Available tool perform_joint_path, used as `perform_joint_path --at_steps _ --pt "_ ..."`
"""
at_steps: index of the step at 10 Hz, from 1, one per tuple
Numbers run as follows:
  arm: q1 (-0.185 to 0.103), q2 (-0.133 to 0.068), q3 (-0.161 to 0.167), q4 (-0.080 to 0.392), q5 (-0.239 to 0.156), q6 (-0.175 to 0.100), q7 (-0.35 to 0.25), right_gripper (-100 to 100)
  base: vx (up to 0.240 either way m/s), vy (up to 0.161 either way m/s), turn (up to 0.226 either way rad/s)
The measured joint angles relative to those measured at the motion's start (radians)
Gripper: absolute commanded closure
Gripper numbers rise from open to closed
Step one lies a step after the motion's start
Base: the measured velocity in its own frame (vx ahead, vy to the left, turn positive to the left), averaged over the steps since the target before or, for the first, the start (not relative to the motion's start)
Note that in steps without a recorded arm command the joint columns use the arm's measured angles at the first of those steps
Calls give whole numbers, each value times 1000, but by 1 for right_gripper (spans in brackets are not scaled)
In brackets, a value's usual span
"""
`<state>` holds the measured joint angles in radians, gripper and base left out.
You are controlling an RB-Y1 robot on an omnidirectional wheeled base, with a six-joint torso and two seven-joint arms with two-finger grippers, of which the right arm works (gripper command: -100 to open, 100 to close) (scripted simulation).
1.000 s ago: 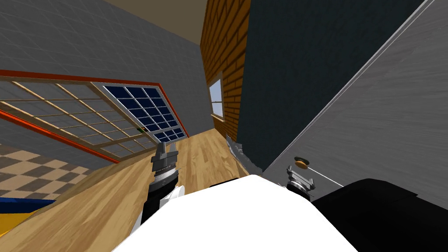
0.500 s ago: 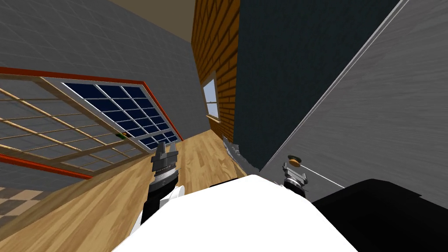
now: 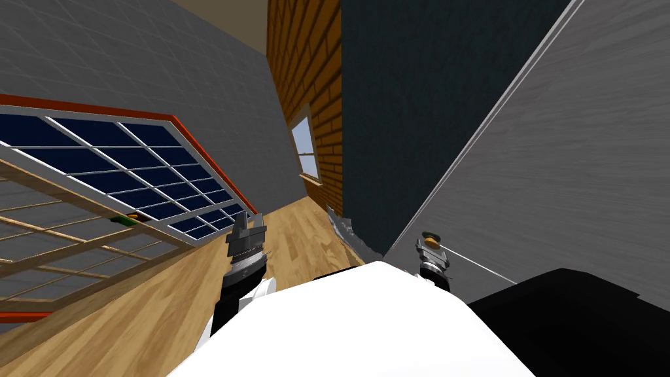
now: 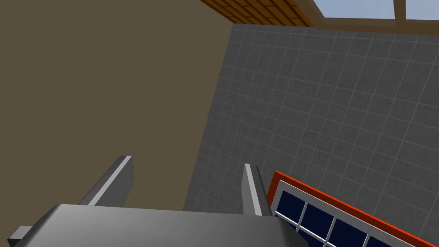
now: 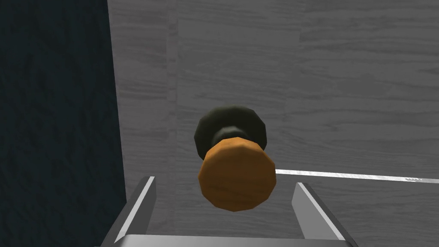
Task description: Pull the door open
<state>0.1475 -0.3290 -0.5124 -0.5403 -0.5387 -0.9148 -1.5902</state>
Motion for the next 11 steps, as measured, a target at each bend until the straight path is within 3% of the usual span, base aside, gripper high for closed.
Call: perform_joint_path --at_steps 3,6,7,11 --pt "-5 0 0 -11 59 10 -31 -100 84 -69 -155" --pt "-30 -8 5 28 116 -3 -67 -100 69 -83 -113" --pt "-30 -9 5 29 118 -3 -70 100 -3 5 33" --pt "-31 -7 7 29 117 -1 -67 100 -7 8 0"
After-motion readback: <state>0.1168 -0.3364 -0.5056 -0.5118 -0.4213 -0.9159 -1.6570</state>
